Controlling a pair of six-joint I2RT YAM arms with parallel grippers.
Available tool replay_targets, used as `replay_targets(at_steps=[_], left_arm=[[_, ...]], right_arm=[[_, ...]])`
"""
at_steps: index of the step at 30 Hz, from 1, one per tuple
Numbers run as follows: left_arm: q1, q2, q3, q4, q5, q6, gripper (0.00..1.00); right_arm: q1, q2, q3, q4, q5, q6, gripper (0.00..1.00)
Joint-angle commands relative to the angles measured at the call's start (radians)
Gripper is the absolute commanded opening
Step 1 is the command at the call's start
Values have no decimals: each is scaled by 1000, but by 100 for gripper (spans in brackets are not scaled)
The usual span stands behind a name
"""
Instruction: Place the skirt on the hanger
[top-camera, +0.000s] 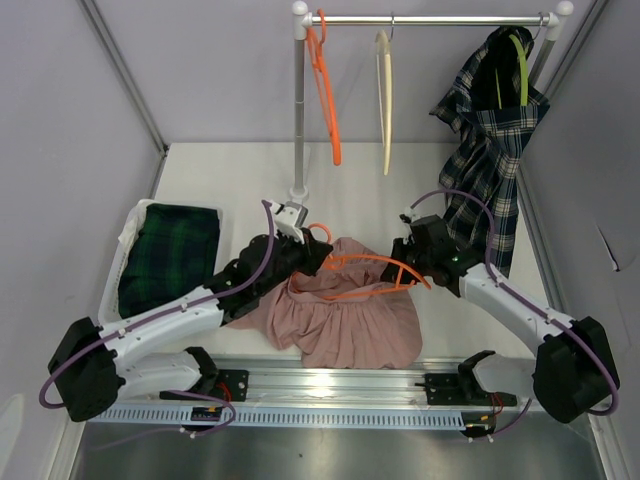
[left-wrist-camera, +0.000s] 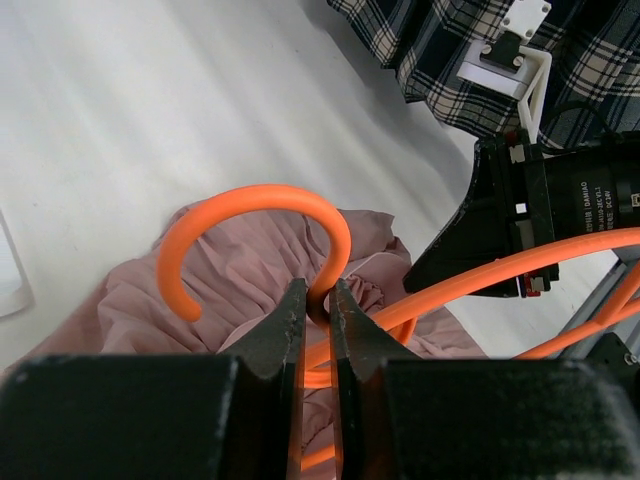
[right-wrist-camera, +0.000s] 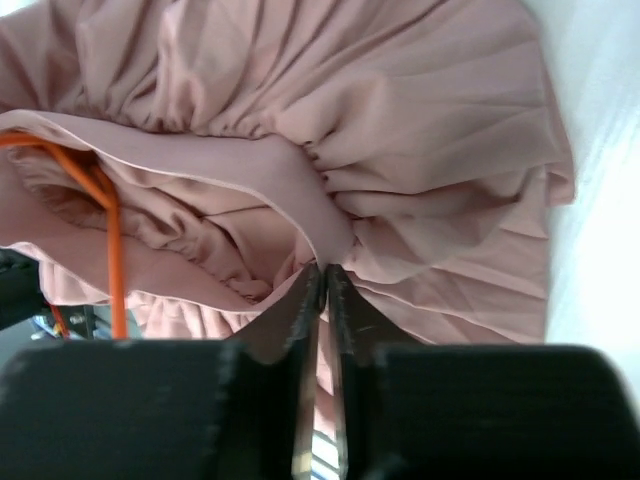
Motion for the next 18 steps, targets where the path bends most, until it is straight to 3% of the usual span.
replay_targets(at_steps=[1, 7, 18], left_arm=[[-2, -44, -4, 42, -35, 57, 0], [-8, -81, 11, -10, -105, 150, 0], [-27, -127, 14, -64, -330, 230, 0]], right_arm=[[9, -41, 7, -16, 73, 11, 7], [-25, -137, 101, -145, 98, 0, 5], [-36, -176, 193, -249, 107, -24, 0]])
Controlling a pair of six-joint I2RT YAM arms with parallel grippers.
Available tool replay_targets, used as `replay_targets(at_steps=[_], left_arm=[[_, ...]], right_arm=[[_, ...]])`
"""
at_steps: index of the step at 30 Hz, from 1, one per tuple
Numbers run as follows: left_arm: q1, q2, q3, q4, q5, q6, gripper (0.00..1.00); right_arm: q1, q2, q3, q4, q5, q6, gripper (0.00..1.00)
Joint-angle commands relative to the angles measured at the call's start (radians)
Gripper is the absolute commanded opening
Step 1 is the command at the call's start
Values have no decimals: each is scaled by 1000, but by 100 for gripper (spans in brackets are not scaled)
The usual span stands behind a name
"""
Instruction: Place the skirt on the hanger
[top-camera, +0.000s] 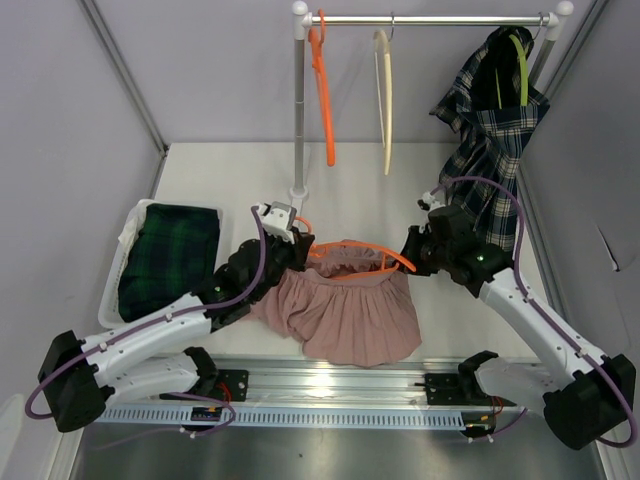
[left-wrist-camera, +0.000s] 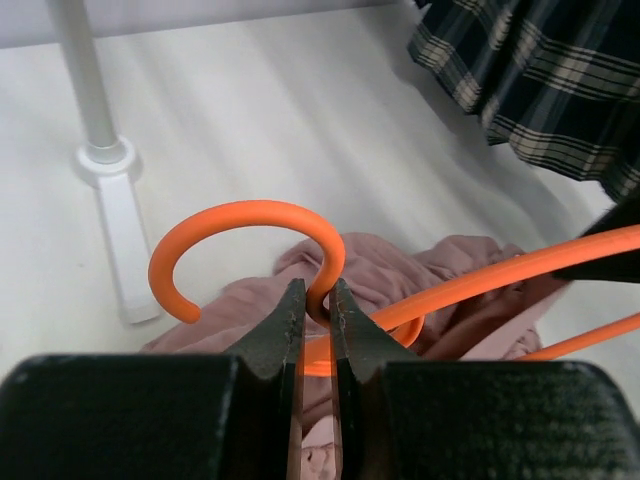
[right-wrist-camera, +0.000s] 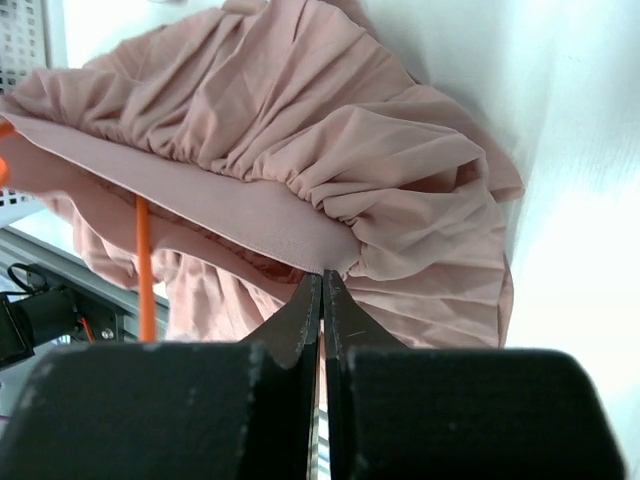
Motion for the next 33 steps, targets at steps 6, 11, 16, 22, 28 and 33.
replay_targets(at_steps=[6, 11, 16, 22, 28, 33], left_arm=[[-7, -26, 17, -34, -203, 74, 0], [-9, -15, 41, -37, -239, 83, 0], [-13, -3, 46, -43, -271, 94, 0], [-49, 23, 57, -36, -344, 137, 0], [-61, 54, 52, -53, -413, 141, 0], [-67, 66, 43, -60, -432, 132, 0]], right_arm=[[-18, -43, 71, -88, 51, -36, 0], [-20, -73, 65, -113, 61, -40, 0], [-29, -92, 78, -137, 67, -45, 0], [-46, -83, 138, -171, 74, -52, 0], [-66, -80, 173, -195, 74, -68, 0], [-84, -57, 221, -234, 85, -83, 0]])
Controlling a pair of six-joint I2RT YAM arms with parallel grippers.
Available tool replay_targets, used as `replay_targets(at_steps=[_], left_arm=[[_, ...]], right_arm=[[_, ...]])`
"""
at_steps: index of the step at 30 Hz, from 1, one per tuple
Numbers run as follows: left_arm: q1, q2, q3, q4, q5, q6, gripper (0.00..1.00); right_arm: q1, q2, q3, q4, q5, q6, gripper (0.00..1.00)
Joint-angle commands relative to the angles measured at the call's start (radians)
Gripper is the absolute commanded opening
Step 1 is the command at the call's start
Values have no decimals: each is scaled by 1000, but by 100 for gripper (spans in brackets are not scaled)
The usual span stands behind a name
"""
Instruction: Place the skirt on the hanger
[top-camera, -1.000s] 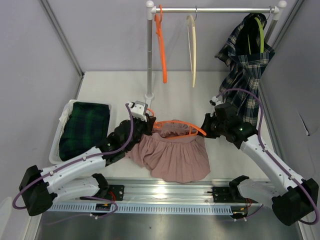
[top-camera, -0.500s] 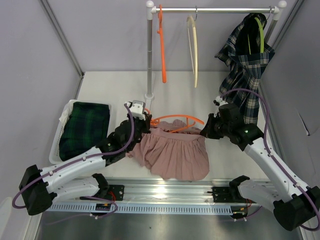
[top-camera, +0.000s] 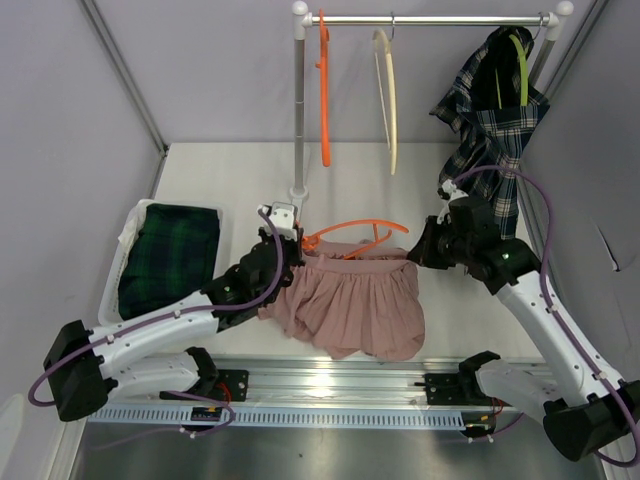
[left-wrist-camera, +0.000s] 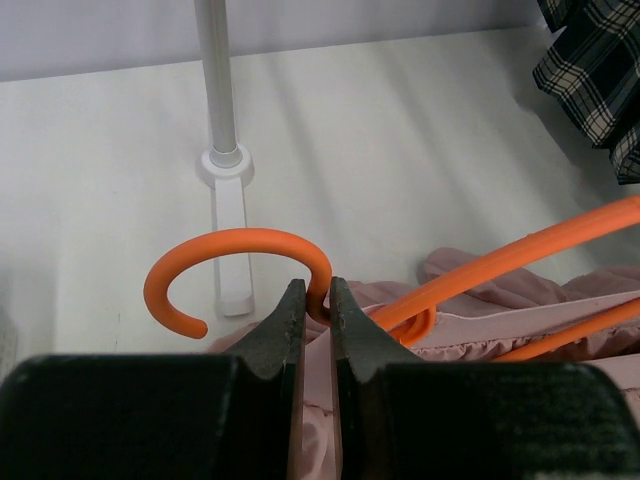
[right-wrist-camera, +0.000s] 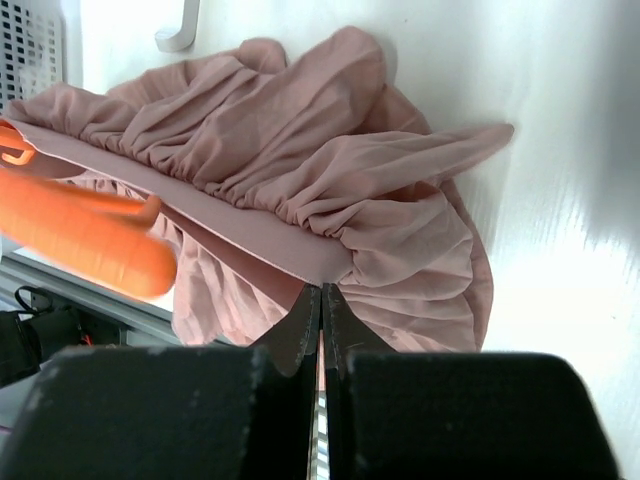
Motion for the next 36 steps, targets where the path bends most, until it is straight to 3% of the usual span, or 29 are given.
replay_targets(at_steps=[1, 16, 24, 36], left_arm=[[0, 12, 11, -59, -102, 56, 0], [-95, 1, -20, 20, -107, 144, 0], [-138, 55, 66, -23, -104, 261, 0], [-164, 30, 52, -53, -139, 299, 0]], right_arm=[[-21, 11, 89, -49, 75, -40, 0], [-24, 104, 200, -90, 97, -71, 0], [-24, 135, 233, -106, 121, -78, 0], [-139, 126, 195, -97, 72, -117, 0]])
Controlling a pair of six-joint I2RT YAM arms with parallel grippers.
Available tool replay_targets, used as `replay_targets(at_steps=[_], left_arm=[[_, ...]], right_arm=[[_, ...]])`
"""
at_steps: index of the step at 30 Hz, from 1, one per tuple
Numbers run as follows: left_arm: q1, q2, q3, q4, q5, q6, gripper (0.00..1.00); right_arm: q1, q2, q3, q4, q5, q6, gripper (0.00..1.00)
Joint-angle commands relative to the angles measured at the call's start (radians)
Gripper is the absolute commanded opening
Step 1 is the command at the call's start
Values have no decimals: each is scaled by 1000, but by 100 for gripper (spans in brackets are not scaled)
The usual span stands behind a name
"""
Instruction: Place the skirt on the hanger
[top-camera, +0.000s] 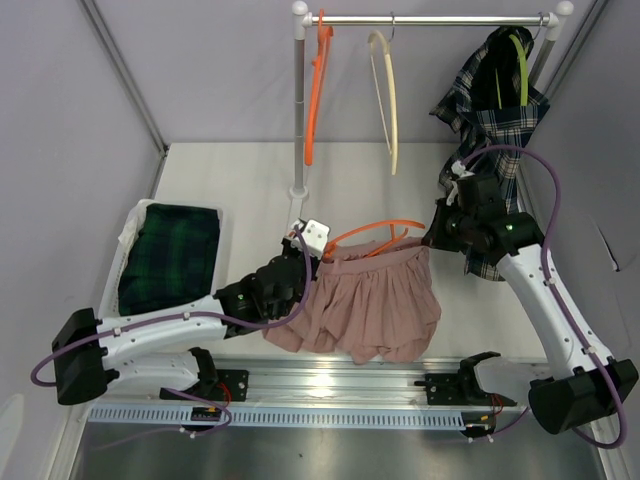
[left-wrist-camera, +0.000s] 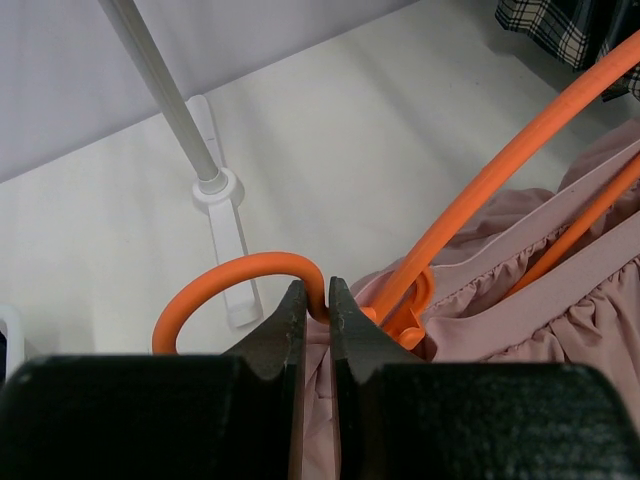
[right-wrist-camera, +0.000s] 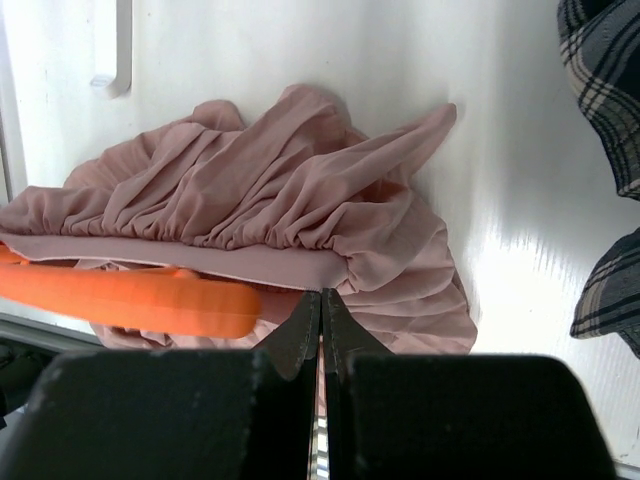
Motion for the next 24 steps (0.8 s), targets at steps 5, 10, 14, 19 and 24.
replay_targets(at_steps=[5, 10, 14, 19, 24], left_arm=[[2, -18, 16, -102, -70, 68, 0], [2, -15, 4, -117, -60, 57, 0], [-1, 13, 12, -129, -61, 52, 0], [-8, 39, 13, -122, -60, 54, 0], [-24, 70, 45, -131, -70, 78, 0]], right_arm=[[-80, -24, -2, 41, -9, -42, 0], [-132, -17, 0, 48, -56, -58, 0], [-135, -16, 10, 47, -62, -58, 0], [-135, -7, 33, 41, -65, -59, 0], [-134, 16, 105, 15, -75, -61, 0]])
